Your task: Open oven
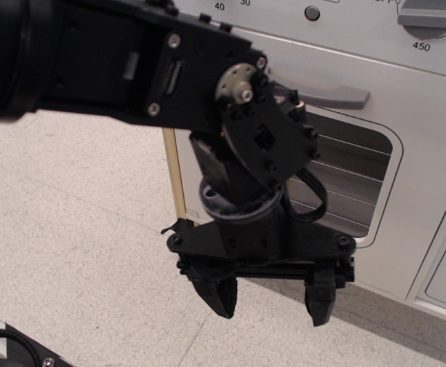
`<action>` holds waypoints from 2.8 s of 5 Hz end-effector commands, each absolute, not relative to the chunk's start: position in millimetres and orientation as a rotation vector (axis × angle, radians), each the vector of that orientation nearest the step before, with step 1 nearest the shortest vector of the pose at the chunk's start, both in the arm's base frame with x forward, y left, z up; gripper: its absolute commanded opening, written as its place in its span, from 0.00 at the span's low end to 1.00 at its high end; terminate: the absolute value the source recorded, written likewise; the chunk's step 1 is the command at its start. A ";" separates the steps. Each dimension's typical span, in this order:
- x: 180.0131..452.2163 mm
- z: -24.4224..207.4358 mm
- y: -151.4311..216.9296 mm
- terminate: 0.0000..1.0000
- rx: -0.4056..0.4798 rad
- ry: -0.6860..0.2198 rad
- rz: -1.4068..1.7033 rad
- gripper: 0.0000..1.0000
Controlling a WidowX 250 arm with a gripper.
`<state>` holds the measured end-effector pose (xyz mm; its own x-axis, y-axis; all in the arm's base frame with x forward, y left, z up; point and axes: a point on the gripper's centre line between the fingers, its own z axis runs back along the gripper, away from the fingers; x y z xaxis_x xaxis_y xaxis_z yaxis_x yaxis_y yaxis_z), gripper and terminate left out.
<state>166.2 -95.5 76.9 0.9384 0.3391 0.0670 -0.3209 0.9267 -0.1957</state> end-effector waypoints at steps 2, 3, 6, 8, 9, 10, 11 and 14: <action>192.0 80.7 -88.7 0.00 -0.235 -0.174 0.545 1.00; 212.5 94.3 -70.1 0.00 -0.297 -0.291 0.784 1.00; 275.9 108.1 -22.9 0.00 -0.321 -0.390 1.428 1.00; 318.3 101.1 -1.2 0.00 -0.407 -0.417 1.535 1.00; 334.6 99.7 6.6 0.00 -0.441 -0.448 1.542 1.00; 349.8 92.2 10.4 0.00 -0.446 -0.446 1.547 1.00; 355.3 83.6 4.8 0.00 -0.437 -0.433 1.522 1.00; 341.0 70.0 -5.8 0.00 -0.418 -0.349 1.481 1.00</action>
<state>347.1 -11.1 57.6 0.0512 0.9981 -0.0349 -0.8959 0.0304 -0.4432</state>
